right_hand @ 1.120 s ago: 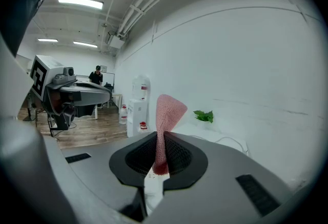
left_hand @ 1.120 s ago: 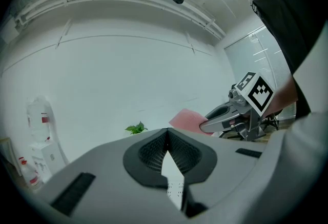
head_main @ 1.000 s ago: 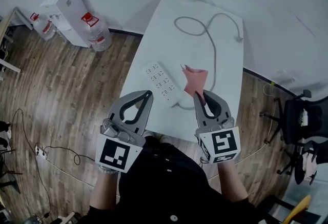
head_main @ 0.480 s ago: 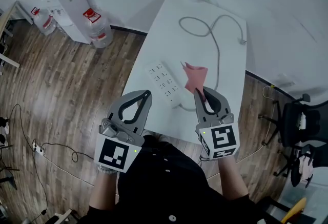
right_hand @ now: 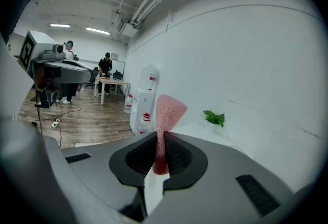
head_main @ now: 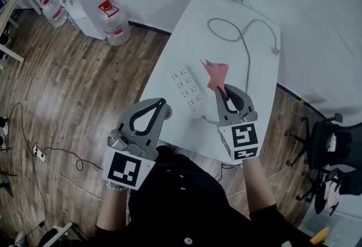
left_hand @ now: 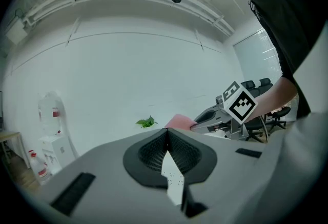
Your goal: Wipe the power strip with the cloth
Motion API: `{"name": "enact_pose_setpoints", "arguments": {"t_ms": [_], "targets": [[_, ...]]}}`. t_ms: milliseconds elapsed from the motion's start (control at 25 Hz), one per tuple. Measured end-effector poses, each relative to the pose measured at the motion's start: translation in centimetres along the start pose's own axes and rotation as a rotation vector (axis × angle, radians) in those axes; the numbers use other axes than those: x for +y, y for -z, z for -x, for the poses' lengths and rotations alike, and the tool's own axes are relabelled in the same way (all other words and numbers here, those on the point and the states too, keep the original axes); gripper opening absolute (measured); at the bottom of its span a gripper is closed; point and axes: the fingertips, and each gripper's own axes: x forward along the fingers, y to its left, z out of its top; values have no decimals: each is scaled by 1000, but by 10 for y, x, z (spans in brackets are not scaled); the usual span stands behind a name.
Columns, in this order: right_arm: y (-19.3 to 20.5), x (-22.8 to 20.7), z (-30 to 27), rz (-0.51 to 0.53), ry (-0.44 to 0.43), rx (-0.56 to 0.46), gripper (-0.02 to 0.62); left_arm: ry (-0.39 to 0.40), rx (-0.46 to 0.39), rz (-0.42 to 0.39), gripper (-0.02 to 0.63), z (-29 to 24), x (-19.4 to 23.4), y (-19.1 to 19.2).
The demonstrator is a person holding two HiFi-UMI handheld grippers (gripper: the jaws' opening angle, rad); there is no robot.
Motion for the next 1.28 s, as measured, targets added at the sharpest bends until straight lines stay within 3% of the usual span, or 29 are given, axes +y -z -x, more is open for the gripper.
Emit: {"name": "enact_pose_setpoints", "arguments": {"t_ms": [280, 760, 1280], "targets": [[3, 2, -35, 147, -49, 46, 49, -44, 30, 10, 14, 9, 10, 7], [17, 12, -105, 265, -120, 135, 49, -92, 34, 4, 14, 25, 25, 17], [59, 25, -167, 373, -208, 269, 49, -130, 63, 32, 14, 38, 38, 33]]}}
